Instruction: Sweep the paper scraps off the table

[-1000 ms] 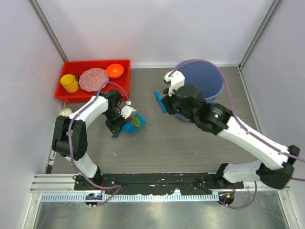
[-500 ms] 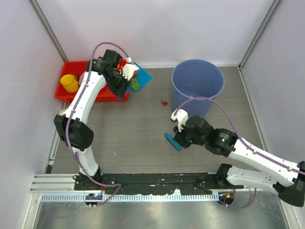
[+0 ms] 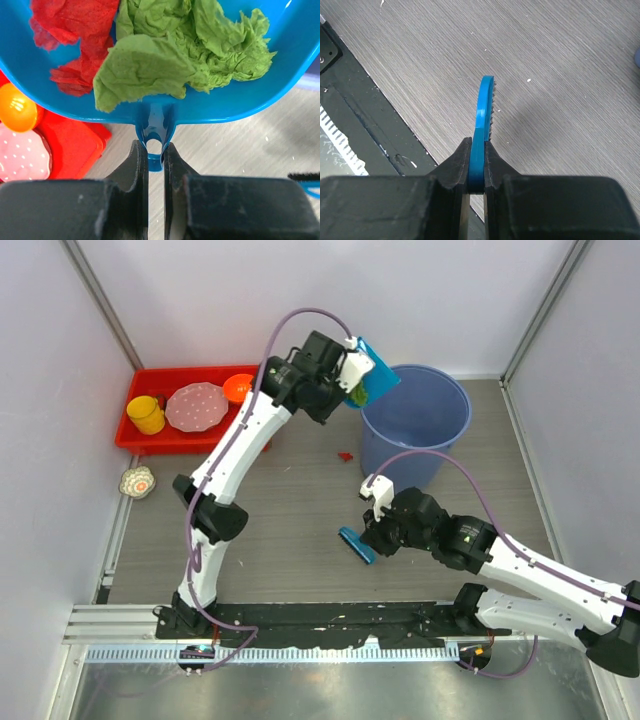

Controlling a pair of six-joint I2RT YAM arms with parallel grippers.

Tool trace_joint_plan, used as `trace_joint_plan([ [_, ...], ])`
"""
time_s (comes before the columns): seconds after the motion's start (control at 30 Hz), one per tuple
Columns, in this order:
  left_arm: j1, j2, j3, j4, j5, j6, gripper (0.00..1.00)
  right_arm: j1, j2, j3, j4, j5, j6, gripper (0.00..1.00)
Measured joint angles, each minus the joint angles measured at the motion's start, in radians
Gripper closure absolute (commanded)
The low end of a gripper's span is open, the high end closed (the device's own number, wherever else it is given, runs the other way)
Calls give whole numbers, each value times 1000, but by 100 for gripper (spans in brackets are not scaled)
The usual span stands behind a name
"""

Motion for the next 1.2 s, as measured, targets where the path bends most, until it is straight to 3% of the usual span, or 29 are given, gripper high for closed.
trace_joint_plan([
  [0.27,-129,47,61,111,-231,25,100,0,-1,-14,16,-13,11,99],
  [0.5,-248,93,50,272,-510,218,100,0,3,-14,32,-24,16,99],
  [0.77,-332,100,-110,702,-804,667,100,0,6,-14,39,-33,19,99],
  [0.87,-333,70,-251,940,-857,851,100,0,6,-14,38,-32,19,99],
  [1.07,-332,11,-555,1391,-869,1243,100,0,6,-11,37,-32,18,99],
  [1.2,-332,11,-623,1634,-834,1493,100,0,6,-2,30,-33,18,99],
])
